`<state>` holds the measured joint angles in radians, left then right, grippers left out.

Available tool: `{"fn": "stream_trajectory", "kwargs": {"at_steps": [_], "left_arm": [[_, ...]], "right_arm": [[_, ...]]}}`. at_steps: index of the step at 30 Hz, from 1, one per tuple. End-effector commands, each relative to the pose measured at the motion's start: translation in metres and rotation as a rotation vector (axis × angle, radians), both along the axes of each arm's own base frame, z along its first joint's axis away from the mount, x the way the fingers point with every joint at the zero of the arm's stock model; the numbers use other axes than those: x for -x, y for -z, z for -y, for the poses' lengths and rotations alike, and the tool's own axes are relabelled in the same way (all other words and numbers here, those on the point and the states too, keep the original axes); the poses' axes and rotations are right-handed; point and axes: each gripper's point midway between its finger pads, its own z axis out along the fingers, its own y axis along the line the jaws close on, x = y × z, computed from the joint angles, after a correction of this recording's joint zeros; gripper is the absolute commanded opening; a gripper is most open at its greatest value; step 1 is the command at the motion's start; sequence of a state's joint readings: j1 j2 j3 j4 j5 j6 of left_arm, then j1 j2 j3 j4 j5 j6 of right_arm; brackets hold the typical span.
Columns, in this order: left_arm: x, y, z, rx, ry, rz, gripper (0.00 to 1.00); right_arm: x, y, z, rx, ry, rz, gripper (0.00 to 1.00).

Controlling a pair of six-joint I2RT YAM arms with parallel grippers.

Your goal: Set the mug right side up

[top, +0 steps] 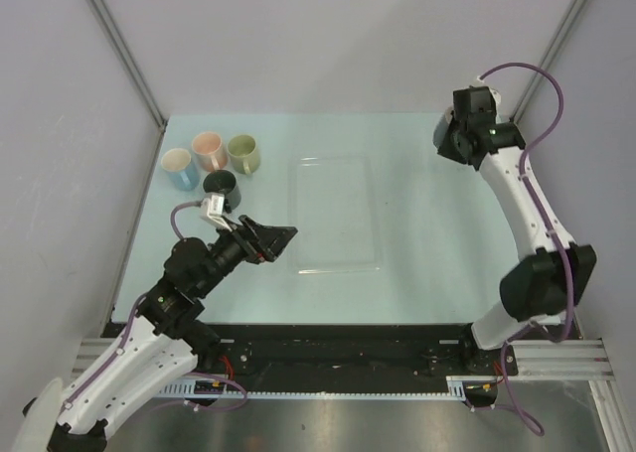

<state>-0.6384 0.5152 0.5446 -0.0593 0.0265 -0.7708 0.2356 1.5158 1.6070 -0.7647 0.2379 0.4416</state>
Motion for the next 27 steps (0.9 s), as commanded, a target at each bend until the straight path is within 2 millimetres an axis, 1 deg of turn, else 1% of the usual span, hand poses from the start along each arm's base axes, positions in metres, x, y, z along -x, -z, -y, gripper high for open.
{"fn": "stream_trajectory", "kwargs": {"at_steps": [1,2,3,5,7,9,10,11,14,16,17,18,19,20,21,22,23,24,25,26,27], "left_arm": [[0.006,0.022,-0.007,-0.012,-0.013,-0.056,0.93],[0.008,0.026,-0.007,-0.013,-0.01,-0.057,0.93],[0.009,0.028,-0.008,-0.016,-0.011,-0.058,0.93],[0.01,0.033,-0.009,-0.025,-0.009,-0.063,0.92],[0.01,0.038,-0.008,-0.031,-0.006,-0.07,0.92],[0.01,0.046,-0.007,-0.04,-0.001,-0.084,0.92],[0.01,0.047,-0.006,-0.039,0.005,-0.086,0.91],[0.01,0.052,-0.005,-0.042,0.01,-0.096,0.91],[0.011,0.058,-0.002,-0.046,0.023,-0.111,0.91],[0.011,0.062,-0.002,-0.05,0.021,-0.117,0.89],[0.01,0.064,-0.004,-0.053,0.011,-0.119,0.88],[0.009,0.067,-0.005,-0.057,0.003,-0.12,0.86],[0.008,0.07,-0.006,-0.063,-0.004,-0.121,0.85],[0.007,0.071,-0.007,-0.068,-0.013,-0.121,0.85],[0.007,0.071,-0.008,-0.068,-0.014,-0.117,0.85],[0.008,0.071,-0.008,-0.066,-0.014,-0.115,0.84],[0.008,0.073,-0.009,-0.068,-0.016,-0.117,0.84],[0.008,0.074,-0.009,-0.067,-0.016,-0.118,0.84],[0.009,0.075,-0.009,-0.063,-0.016,-0.119,0.84],[0.01,0.075,-0.01,-0.062,-0.016,-0.116,0.84],[0.01,0.075,-0.011,-0.06,-0.021,-0.113,0.84]], "right_arm": [[-0.019,0.0,0.056,0.095,0.132,-0.081,0.0],[-0.022,0.005,0.059,0.099,0.13,-0.101,0.0],[-0.027,0.021,0.061,0.116,0.126,-0.147,0.0],[-0.032,0.031,0.073,0.122,0.147,-0.185,0.0],[-0.037,0.052,0.077,0.114,0.146,-0.242,0.0],[-0.04,0.061,0.085,0.126,0.17,-0.271,0.0],[-0.043,0.074,0.086,0.129,0.175,-0.302,0.0],[-0.047,0.076,0.089,0.127,0.182,-0.306,0.0],[-0.051,0.092,0.096,0.161,0.202,-0.354,0.0],[-0.053,0.098,0.101,0.181,0.213,-0.365,0.0],[-0.059,0.097,0.103,0.189,0.22,-0.338,0.0],[-0.058,0.105,0.104,0.193,0.222,-0.345,0.0],[-0.06,0.107,0.104,0.191,0.226,-0.328,0.0],[-0.068,0.103,0.103,0.185,0.227,-0.273,0.0],[-0.063,0.118,0.104,0.185,0.227,-0.293,0.0],[-0.063,0.123,0.103,0.178,0.229,-0.288,0.0],[-0.069,0.123,0.102,0.167,0.234,-0.254,0.0],[-0.069,0.126,0.101,0.159,0.237,-0.245,0.0],[-0.062,0.142,0.102,0.16,0.236,-0.27,0.0],[-0.067,0.142,0.1,0.149,0.238,-0.239,0.0],[-0.065,0.145,0.099,0.143,0.24,-0.235,0.0]]}}
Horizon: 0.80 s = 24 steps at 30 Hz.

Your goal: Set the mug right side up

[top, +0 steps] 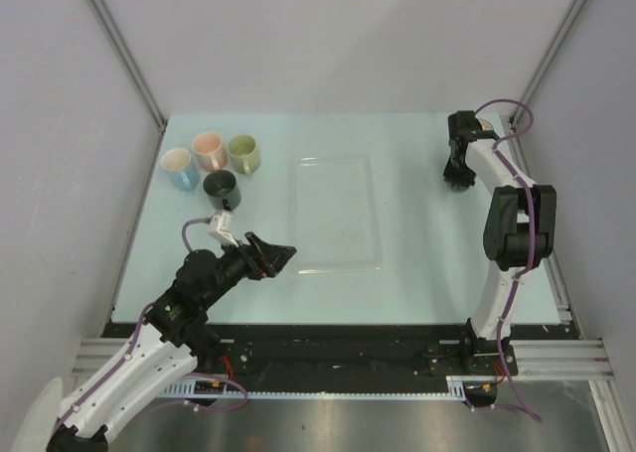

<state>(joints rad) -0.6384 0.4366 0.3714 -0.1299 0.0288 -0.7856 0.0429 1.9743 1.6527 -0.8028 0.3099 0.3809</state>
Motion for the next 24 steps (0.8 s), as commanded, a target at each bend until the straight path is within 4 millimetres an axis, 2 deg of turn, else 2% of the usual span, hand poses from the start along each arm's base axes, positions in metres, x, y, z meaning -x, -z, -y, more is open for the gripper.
{"fn": "stream_trajectory", "kwargs": {"at_steps": [1,3,4,7,17,18,22,24], "left_arm": [[-0.001,-0.004,-0.004,0.024,-0.024,0.024,0.84],[-0.002,-0.004,-0.005,0.03,-0.031,0.028,0.84],[-0.001,-0.001,-0.005,0.027,-0.031,0.024,0.84],[-0.001,0.001,-0.005,0.03,-0.03,0.018,0.84],[-0.005,0.005,0.001,0.024,-0.02,-0.004,0.85],[-0.005,0.004,0.001,0.025,-0.017,-0.004,0.85],[-0.005,0.005,0.003,0.022,-0.008,-0.009,0.86],[-0.004,0.006,0.004,0.022,-0.003,-0.011,0.87]], "right_arm": [[-0.021,-0.023,0.006,0.015,0.035,0.204,0.0],[-0.024,-0.021,0.005,0.007,0.034,0.235,0.0],[-0.02,-0.014,0.005,0.009,0.034,0.224,0.0],[-0.023,-0.013,0.005,0.013,0.034,0.247,0.0],[-0.021,0.003,0.016,0.005,0.049,0.216,0.0],[-0.02,0.004,0.017,0.006,0.055,0.212,0.02],[-0.016,0.004,0.018,0.003,0.058,0.2,0.28],[-0.015,0.002,0.017,-0.003,0.058,0.202,0.34]]}}
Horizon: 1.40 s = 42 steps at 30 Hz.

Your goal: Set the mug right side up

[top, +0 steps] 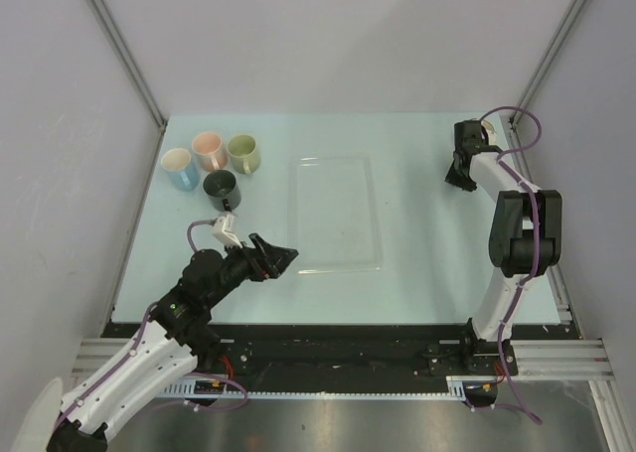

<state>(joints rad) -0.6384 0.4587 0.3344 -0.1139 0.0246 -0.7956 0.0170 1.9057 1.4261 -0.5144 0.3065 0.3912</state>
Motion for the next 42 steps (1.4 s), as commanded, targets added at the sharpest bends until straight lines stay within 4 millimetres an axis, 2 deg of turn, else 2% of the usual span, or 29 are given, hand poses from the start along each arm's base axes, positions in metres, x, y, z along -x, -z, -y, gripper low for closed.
{"fn": "stream_trajectory", "kwargs": {"at_steps": [1,9,16,19,20,21,22,24,25,26,27,28,29,30,31,32,33,34,35,36,37,38,39,40,41,42], "left_arm": [[-0.003,-0.014,0.003,0.042,0.003,0.03,0.87],[0.0,-0.014,0.002,0.046,0.006,0.027,0.88],[0.003,-0.015,0.001,0.043,0.008,0.024,0.91],[0.003,-0.015,0.0,0.027,0.007,0.024,0.92],[0.003,-0.013,-0.002,0.014,0.0,0.021,0.93],[0.003,-0.013,-0.003,0.008,0.0,0.024,0.93],[0.002,-0.017,-0.003,0.005,0.002,0.035,0.93],[0.002,-0.016,-0.005,-0.025,0.005,0.047,0.93],[0.002,-0.019,-0.007,-0.032,-0.001,0.053,0.93],[0.002,-0.015,-0.01,-0.054,-0.011,0.036,0.93],[-0.002,-0.014,-0.015,-0.072,-0.043,0.035,0.94],[-0.003,-0.018,-0.017,-0.082,-0.054,0.037,0.95],[-0.003,-0.014,-0.019,-0.113,-0.058,0.02,0.96],[-0.006,-0.011,-0.022,-0.136,-0.074,0.009,0.96],[-0.007,-0.02,-0.021,-0.146,-0.064,0.023,0.96],[-0.007,-0.02,-0.021,-0.189,-0.041,0.044,0.97],[-0.009,-0.019,-0.02,-0.216,-0.035,0.04,0.97],[-0.014,-0.027,-0.024,-0.232,-0.059,0.051,0.97],[-0.015,-0.024,-0.027,-0.271,-0.063,0.043,0.98],[-0.017,-0.024,-0.029,-0.296,-0.068,0.036,0.99],[-0.024,-0.028,-0.034,-0.33,-0.108,0.026,1.0],[-0.025,-0.02,-0.038,-0.37,-0.121,-0.008,1.0],[-0.027,-0.019,-0.039,-0.395,-0.122,-0.015,1.0],[-0.032,-0.015,-0.038,-0.421,-0.132,-0.03,0.99],[-0.037,-0.011,-0.048,-0.446,-0.206,-0.05,1.0],[-0.036,-0.01,-0.046,-0.455,-0.212,-0.049,1.0]], "right_arm": [[-0.008,-0.02,0.006,0.008,0.025,0.067,0.4],[-0.004,-0.025,0.007,0.008,0.027,0.063,0.54],[0.005,-0.04,0.001,-0.009,0.028,0.067,0.67],[0.011,-0.059,-0.008,-0.025,0.012,0.095,0.7],[0.015,-0.075,-0.014,-0.039,0.008,0.127,0.7],[0.018,-0.081,-0.019,-0.049,-0.003,0.132,0.71],[0.027,-0.085,-0.027,-0.075,-0.016,0.119,0.72],[0.041,-0.109,-0.046,-0.092,-0.044,0.153,0.73],[0.055,-0.113,-0.051,-0.079,-0.056,0.138,0.74],[0.062,-0.122,-0.06,-0.078,-0.079,0.157,0.74],[0.076,-0.15,-0.07,-0.088,-0.112,0.232,0.74],[0.088,-0.156,-0.092,-0.094,-0.174,0.252,0.74],[0.099,-0.169,-0.109,-0.108,-0.226,0.298,0.74],[0.114,-0.192,-0.12,-0.119,-0.271,0.373,0.74],[0.13,-0.205,-0.152,-0.11,-0.359,0.429,0.76],[0.142,-0.202,-0.163,-0.093,-0.399,0.441,0.77],[0.154,-0.218,-0.173,-0.11,-0.422,0.515,0.78],[0.163,-0.219,-0.181,-0.094,-0.439,0.542,0.79],[0.182,-0.207,-0.205,-0.102,-0.524,0.535,0.8],[0.191,-0.205,-0.214,-0.112,-0.558,0.55,0.81],[0.198,-0.213,-0.218,-0.128,-0.562,0.607,0.83],[0.214,-0.212,-0.236,-0.153,-0.632,0.624,0.85],[0.218,-0.2,-0.242,-0.146,-0.651,0.636,0.87],[0.224,-0.196,-0.248,-0.145,-0.677,0.645,0.89],[0.237,-0.193,-0.259,-0.166,-0.732,0.656,0.91],[0.241,-0.185,-0.265,-0.171,-0.752,0.666,0.93]]}}
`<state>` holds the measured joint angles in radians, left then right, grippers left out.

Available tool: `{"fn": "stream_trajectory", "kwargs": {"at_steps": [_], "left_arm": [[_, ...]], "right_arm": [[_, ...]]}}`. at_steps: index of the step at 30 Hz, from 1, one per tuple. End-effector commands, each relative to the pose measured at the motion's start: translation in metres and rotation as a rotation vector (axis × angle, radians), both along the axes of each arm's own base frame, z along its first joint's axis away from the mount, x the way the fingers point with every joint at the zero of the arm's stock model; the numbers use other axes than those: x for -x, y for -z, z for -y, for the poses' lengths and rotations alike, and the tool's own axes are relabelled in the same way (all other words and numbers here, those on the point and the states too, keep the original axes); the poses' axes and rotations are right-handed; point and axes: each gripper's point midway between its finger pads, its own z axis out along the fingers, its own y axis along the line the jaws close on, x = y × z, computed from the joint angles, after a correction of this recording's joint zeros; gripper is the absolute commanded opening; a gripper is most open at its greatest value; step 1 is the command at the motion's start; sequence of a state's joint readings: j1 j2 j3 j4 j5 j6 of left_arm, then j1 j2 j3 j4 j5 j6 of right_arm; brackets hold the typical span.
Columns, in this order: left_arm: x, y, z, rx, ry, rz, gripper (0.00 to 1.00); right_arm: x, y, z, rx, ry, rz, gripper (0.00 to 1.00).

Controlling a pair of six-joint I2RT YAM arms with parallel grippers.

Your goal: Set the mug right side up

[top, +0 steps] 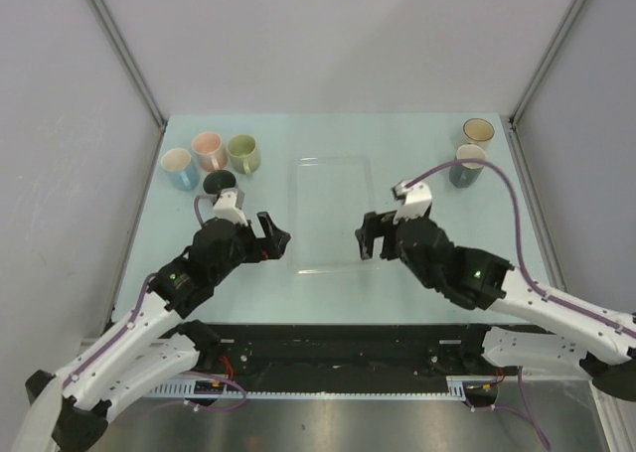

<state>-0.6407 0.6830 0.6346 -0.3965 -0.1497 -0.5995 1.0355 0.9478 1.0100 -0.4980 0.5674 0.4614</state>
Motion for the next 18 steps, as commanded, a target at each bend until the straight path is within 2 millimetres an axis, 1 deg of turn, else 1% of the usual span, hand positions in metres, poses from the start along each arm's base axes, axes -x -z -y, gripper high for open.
{"fn": "stream_trajectory", "kwargs": {"at_steps": [1,2,3,4,5,6,7,8,9,10,12,14,15,16,18], "left_arm": [[-0.011,0.01,-0.02,-0.142,-0.136,-0.016,1.0],[-0.013,0.01,-0.027,-0.135,-0.202,-0.023,1.0],[-0.012,0.011,-0.025,-0.13,-0.209,-0.031,1.0],[-0.013,0.008,-0.023,-0.117,-0.217,-0.034,1.0],[-0.012,0.01,-0.023,-0.1,-0.24,-0.058,1.0],[-0.013,0.009,-0.024,-0.093,-0.261,-0.061,1.0],[-0.013,0.006,-0.023,-0.078,-0.273,-0.065,1.0],[-0.012,0.006,-0.02,-0.063,-0.273,-0.074,1.0],[-0.013,0.001,-0.017,-0.05,-0.268,-0.072,1.0],[-0.013,0.0,-0.015,-0.05,-0.261,-0.075,1.0],[-0.013,-0.002,-0.012,-0.061,-0.245,-0.069,1.0],[-0.013,-0.002,-0.011,-0.08,-0.235,-0.064,1.0],[-0.014,-0.001,-0.01,-0.091,-0.23,-0.064,1.0],[-0.014,-0.001,-0.011,-0.107,-0.233,-0.061,1.0],[-0.014,-0.003,-0.012,-0.127,-0.232,-0.05,1.0]], "right_arm": [[0.012,0.014,-0.02,-0.013,-0.025,0.092,0.95],[0.016,0.015,-0.024,-0.022,-0.046,0.099,0.95],[0.025,0.012,-0.033,-0.05,-0.086,0.111,0.96],[0.029,0.023,-0.035,-0.034,-0.107,0.108,0.97],[0.033,0.02,-0.035,-0.051,-0.124,0.124,0.97],[0.039,0.016,-0.041,-0.084,-0.153,0.134,1.0],[0.041,0.021,-0.041,-0.086,-0.166,0.134,1.0],[0.044,0.015,-0.039,-0.107,-0.183,0.15,1.0],[0.045,0.011,-0.04,-0.13,-0.194,0.163,1.0],[0.045,0.011,-0.039,-0.132,-0.197,0.169,1.0],[0.046,0.005,-0.036,-0.144,-0.207,0.188,1.0],[0.045,0.006,-0.035,-0.155,-0.218,0.179,1.0],[0.05,0.005,-0.04,-0.183,-0.267,0.162,1.0],[0.047,0.006,-0.038,-0.196,-0.267,0.152,1.0],[0.05,0.008,-0.042,-0.226,-0.304,0.122,1.0]]}}
